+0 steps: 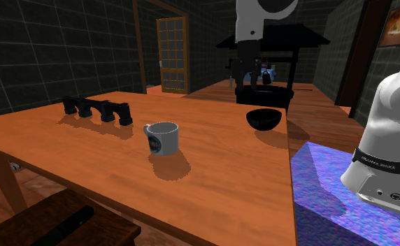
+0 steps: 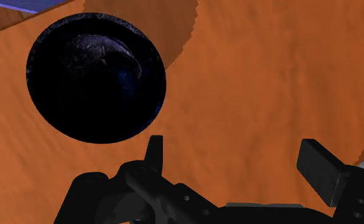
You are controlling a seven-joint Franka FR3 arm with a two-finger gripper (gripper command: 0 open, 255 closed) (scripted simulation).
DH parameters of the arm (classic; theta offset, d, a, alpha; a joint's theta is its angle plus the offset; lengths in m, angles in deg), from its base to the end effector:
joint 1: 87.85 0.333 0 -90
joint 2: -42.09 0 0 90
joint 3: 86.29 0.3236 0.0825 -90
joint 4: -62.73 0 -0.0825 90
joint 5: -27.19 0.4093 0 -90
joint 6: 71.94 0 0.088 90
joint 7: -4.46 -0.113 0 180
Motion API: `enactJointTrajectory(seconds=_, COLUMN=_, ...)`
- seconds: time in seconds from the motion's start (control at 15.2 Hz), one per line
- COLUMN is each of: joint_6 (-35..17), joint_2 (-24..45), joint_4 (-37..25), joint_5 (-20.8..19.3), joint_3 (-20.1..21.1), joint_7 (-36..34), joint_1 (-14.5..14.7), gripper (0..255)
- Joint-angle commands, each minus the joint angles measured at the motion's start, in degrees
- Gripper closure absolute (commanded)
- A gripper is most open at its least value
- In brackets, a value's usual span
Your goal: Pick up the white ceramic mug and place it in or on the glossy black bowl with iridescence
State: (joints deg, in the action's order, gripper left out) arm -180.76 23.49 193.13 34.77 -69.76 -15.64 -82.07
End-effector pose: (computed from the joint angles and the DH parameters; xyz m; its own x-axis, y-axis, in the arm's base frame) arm 0.4287 0.1930 0.4664 0.9972 -0.0250 -0.0699 -0.0256 -0.9996 -0.0078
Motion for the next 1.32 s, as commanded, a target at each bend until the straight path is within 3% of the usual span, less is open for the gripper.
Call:
enactJointTrajectory(seconds=0.0, joint_6=-1.7, joint_2=3.6, joint_4=-2.3, joint_5=-0.1, joint_3=1.8, joint_7=-2.5, joint_1=0.5, gripper=0)
enactJointTrajectory(seconds=0.66, joint_6=-7.3, joint_2=24.6, joint_4=-18.2, joint_5=-6.5, joint_3=7.3, joint_7=-14.6, joint_1=3.6, gripper=0)
enactJointTrajectory(seconds=1.25, joint_6=-6.0, joint_2=45.1, joint_4=-40.0, joint_5=-14.8, joint_3=7.3, joint_7=-23.6, joint_1=10.9, gripper=0)
